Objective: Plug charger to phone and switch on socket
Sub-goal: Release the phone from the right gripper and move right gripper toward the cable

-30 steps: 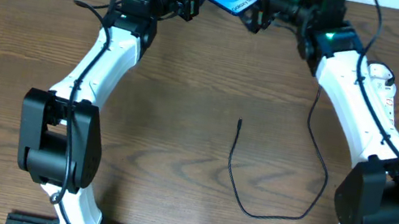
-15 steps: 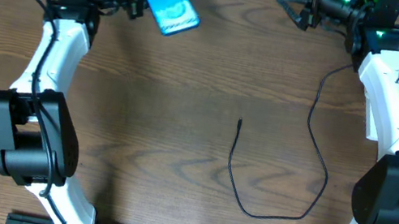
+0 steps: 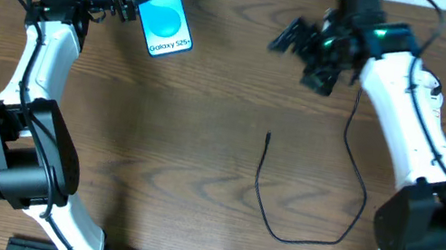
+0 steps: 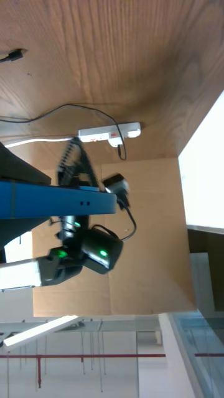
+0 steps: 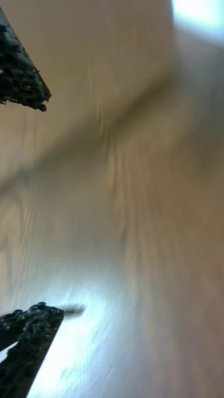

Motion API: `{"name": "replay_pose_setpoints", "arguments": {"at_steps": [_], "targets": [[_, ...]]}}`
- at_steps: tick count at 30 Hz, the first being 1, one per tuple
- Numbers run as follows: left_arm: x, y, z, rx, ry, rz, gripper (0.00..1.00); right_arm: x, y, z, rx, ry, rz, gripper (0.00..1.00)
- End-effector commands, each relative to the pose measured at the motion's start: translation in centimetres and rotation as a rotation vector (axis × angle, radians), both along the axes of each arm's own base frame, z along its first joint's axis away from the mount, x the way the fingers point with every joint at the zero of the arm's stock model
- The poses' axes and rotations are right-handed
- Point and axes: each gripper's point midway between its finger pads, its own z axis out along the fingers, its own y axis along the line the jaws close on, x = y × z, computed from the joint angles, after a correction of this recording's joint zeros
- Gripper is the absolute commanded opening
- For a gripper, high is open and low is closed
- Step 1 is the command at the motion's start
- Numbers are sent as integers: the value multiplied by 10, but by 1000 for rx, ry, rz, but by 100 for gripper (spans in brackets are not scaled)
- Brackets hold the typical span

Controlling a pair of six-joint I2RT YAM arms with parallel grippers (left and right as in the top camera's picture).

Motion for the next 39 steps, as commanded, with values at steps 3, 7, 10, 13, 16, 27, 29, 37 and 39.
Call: {"name": "replay_pose_setpoints", "arguments": {"at_steps": [3, 7, 10, 13, 16, 27, 29, 37, 39], "targets": [[-8, -1, 14, 9, -63, -28, 7, -32, -4, -20, -273, 9, 65, 99], [-8, -1, 14, 9, -63, -28, 7, -53, 6, -35, -298, 66, 97, 99], [-8, -1, 14, 9, -62, -28, 7, -64, 1, -51, -316, 120, 85, 99], [-8, -1, 14, 9, -63, -28, 7, -74, -4, -68, -327, 167, 87, 99], [-8, -1, 14, 9, -63, -28, 7, -81, -6, -87, -325, 193, 97, 99], [-8, -1, 13, 14, -79, -29, 7, -98, -11, -130, -333, 210, 160, 93], [-8, -1, 13, 14, -78, -29, 7, -103, -10, -136, -339, 206, 188, 93], [-8, -1, 13, 14, -78, -29, 7, -102, -7, -143, -338, 183, 221, 88], [-8, -1, 13, 14, -78, -29, 7, -103, -6, -146, -339, 189, 226, 88]]}}
